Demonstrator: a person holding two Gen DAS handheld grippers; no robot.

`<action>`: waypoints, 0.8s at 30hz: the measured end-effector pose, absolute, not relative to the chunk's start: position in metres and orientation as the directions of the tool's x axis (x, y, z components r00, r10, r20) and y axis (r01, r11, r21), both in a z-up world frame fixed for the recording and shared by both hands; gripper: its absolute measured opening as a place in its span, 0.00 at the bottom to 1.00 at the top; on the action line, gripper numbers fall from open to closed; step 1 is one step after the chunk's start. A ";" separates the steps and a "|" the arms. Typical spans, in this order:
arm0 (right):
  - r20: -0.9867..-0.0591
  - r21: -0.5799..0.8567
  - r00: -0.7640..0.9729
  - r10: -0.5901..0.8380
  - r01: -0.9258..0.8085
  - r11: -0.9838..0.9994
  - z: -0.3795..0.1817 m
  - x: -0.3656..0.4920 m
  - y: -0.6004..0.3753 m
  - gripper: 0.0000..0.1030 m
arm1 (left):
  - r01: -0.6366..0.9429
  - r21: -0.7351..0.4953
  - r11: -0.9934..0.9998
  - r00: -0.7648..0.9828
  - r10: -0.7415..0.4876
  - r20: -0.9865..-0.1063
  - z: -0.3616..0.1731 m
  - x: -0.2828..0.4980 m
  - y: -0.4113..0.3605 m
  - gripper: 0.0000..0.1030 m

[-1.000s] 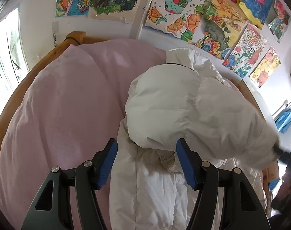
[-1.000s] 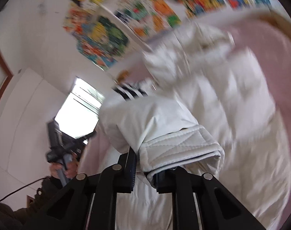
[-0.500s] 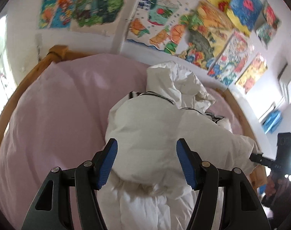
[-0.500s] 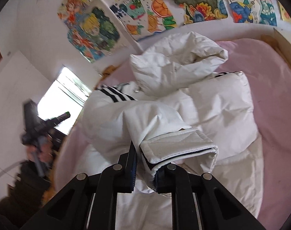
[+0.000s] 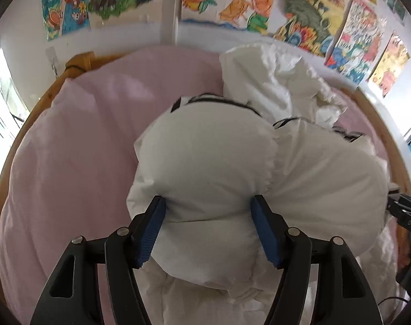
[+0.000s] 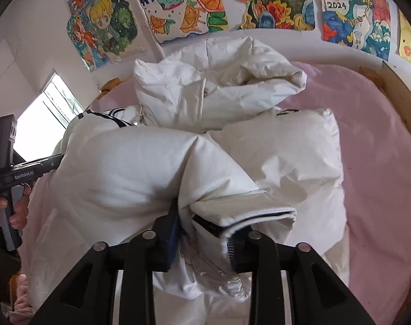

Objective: Fold large clothes

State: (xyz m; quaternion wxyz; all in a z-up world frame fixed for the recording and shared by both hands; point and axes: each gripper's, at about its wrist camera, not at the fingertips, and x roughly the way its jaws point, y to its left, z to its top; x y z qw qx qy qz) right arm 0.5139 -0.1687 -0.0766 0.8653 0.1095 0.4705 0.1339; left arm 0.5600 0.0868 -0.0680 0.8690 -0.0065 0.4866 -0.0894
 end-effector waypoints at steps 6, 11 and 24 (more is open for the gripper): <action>-0.787 0.266 0.541 0.296 -0.136 0.954 -0.102 0.526 -0.165 0.33 | 0.118 -0.066 0.991 0.519 -0.118 -0.847 -0.088 0.571 0.085 0.70; -0.767 0.302 0.551 0.328 -0.141 0.943 -0.092 0.524 -0.175 0.40 | 0.057 -0.140 0.989 0.547 -0.148 -0.824 -0.075 0.565 0.098 0.69; -0.692 -0.037 0.722 -0.019 -0.009 0.999 -0.009 0.486 -0.154 0.84 | 0.107 0.012 0.994 0.686 -0.065 -0.725 -0.007 0.537 0.057 0.71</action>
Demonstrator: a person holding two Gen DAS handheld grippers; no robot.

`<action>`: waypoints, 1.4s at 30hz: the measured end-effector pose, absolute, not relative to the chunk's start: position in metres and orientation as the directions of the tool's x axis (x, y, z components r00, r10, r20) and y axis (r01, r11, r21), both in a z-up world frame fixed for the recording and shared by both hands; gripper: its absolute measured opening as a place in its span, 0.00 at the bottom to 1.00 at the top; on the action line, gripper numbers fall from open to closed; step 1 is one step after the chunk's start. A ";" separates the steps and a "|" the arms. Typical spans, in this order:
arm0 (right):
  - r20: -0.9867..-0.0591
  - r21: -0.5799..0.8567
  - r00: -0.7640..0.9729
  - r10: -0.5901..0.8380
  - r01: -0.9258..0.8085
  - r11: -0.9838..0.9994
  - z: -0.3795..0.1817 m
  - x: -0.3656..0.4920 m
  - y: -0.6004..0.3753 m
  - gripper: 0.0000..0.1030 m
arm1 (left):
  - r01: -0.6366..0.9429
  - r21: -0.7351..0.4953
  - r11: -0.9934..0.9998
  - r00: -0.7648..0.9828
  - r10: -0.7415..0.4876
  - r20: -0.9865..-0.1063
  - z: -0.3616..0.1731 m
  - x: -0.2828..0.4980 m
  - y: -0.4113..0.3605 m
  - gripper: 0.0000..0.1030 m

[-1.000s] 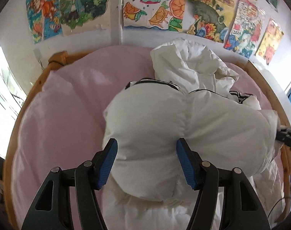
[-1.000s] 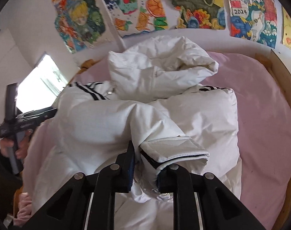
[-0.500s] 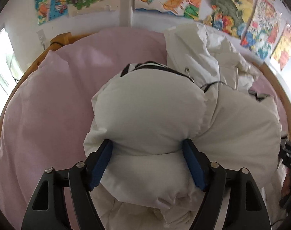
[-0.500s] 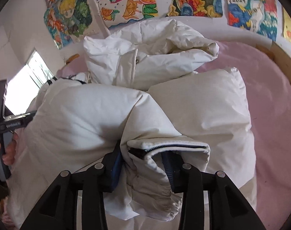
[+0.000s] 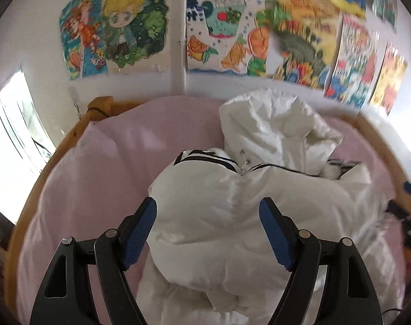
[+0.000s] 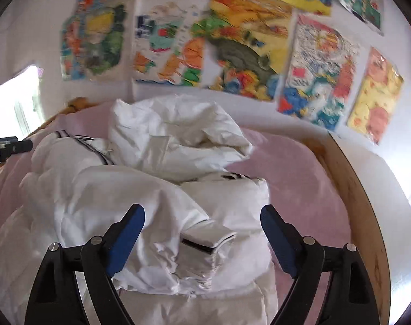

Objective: Fold large clothes

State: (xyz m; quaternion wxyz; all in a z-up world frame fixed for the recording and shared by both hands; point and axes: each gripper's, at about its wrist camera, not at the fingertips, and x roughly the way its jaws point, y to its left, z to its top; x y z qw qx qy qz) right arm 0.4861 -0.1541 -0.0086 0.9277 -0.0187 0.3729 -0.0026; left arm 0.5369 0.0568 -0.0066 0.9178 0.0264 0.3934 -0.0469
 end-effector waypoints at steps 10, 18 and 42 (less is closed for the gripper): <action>-0.667 0.090 0.721 0.188 -0.172 0.981 -0.024 0.505 -0.120 0.80 | 0.133 0.045 0.990 0.644 -0.052 -0.764 -0.057 0.559 0.041 0.72; -0.676 -0.150 0.736 0.033 -0.181 0.972 -0.065 0.531 -0.092 0.77 | 0.118 0.126 0.985 0.628 0.024 -0.778 -0.089 0.575 0.033 0.77; -0.696 -0.133 0.715 0.067 -0.221 0.966 -0.122 0.546 -0.100 0.78 | 0.123 0.118 0.985 0.621 0.017 -0.783 -0.138 0.595 0.044 0.83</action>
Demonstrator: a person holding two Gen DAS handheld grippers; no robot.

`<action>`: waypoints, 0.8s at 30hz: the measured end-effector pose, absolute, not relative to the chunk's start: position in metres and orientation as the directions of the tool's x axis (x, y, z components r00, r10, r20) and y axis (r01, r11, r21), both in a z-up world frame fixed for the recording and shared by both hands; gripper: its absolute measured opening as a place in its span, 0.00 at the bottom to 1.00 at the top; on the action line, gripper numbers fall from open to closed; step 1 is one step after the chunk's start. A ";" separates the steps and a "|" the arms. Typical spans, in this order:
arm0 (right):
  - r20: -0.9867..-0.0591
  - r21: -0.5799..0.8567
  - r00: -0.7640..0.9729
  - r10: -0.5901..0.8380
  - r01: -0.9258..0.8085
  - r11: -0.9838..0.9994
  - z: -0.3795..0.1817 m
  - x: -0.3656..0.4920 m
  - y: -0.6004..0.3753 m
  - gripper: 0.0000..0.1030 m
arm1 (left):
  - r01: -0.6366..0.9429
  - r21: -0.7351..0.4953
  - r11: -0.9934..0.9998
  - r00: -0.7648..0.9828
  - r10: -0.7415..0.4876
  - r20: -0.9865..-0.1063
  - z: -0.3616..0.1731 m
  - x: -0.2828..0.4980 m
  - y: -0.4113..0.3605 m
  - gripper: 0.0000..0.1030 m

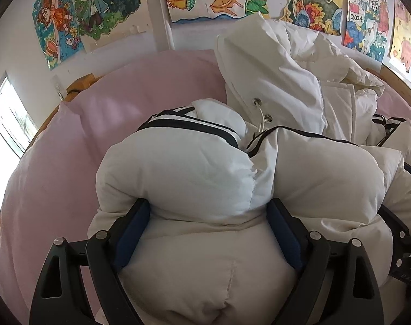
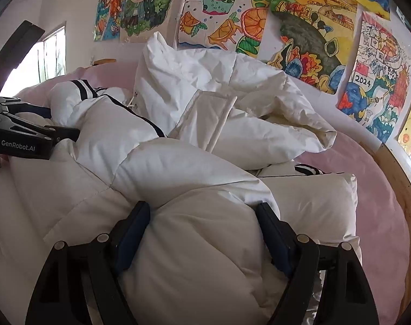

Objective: Fold large clothes

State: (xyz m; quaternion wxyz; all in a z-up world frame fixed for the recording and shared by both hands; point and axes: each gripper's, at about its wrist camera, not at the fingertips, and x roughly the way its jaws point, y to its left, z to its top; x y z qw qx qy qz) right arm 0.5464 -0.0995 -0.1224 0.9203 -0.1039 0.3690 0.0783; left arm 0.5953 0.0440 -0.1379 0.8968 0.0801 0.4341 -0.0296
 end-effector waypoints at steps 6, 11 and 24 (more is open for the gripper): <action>-0.701 -0.129 0.710 0.070 -0.223 0.966 -0.125 0.547 -0.100 0.78 | 0.124 0.121 0.985 0.618 0.019 -0.786 -0.142 0.596 0.044 0.84; -0.705 -0.131 0.706 0.068 -0.224 0.966 -0.126 0.547 -0.100 0.78 | 0.123 0.123 0.985 0.618 0.021 -0.786 -0.144 0.597 0.043 0.84; -0.667 0.055 0.682 0.301 -0.357 0.932 -0.024 0.545 -0.156 0.93 | 0.218 -0.164 0.962 0.572 -0.262 -0.778 -0.065 0.601 0.080 0.84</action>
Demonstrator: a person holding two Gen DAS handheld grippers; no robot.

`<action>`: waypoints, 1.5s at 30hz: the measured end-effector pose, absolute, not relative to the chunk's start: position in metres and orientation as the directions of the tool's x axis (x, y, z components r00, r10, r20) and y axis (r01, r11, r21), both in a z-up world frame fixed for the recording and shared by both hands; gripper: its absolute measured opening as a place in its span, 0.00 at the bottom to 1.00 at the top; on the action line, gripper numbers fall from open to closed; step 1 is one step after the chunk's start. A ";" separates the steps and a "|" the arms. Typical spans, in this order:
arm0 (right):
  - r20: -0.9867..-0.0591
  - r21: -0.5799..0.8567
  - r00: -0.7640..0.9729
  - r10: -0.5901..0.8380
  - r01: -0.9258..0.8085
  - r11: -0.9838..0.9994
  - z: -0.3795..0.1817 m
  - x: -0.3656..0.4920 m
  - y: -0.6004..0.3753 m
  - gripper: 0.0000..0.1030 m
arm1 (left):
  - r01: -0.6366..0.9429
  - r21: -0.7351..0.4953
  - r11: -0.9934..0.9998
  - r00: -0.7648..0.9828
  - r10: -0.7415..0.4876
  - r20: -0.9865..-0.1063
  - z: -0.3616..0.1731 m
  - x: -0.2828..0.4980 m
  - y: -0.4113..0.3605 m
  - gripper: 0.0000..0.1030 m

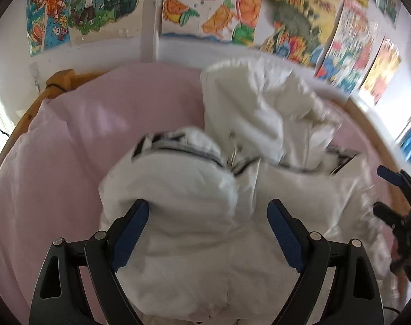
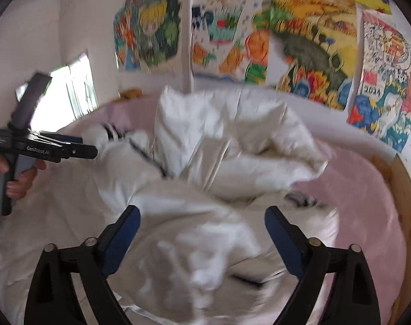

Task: Fold large clothes
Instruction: 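Grasp the hood with both grippers and lift it toward the hem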

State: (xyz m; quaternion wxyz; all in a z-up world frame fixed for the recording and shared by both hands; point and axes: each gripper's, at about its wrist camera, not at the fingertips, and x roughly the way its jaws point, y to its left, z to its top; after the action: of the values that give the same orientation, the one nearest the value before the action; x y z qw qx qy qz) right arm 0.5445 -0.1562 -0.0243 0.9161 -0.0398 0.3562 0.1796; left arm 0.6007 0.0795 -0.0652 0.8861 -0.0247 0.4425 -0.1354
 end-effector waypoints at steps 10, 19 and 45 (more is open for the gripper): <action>-0.770 0.219 0.599 0.220 -0.075 0.973 -0.014 0.679 -0.263 0.95 | 0.220 -0.136 0.966 0.559 -0.239 -0.794 -0.038 0.686 0.064 0.84; -0.813 0.314 0.514 0.274 -0.009 0.950 -0.041 0.784 -0.270 0.95 | 0.147 -0.217 0.965 0.498 -0.262 -0.827 -0.052 0.769 0.058 0.84; -0.791 0.365 0.518 0.324 -0.026 0.931 -0.041 0.781 -0.276 0.16 | 0.139 -0.326 0.935 0.420 -0.353 -0.836 -0.054 0.813 0.027 0.09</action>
State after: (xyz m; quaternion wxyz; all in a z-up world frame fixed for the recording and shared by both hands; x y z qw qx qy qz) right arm 0.7813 -0.2761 -0.0407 0.8573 0.1555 0.4800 0.1021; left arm 0.8131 0.0272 -0.0541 0.8363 -0.1037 0.5179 -0.1471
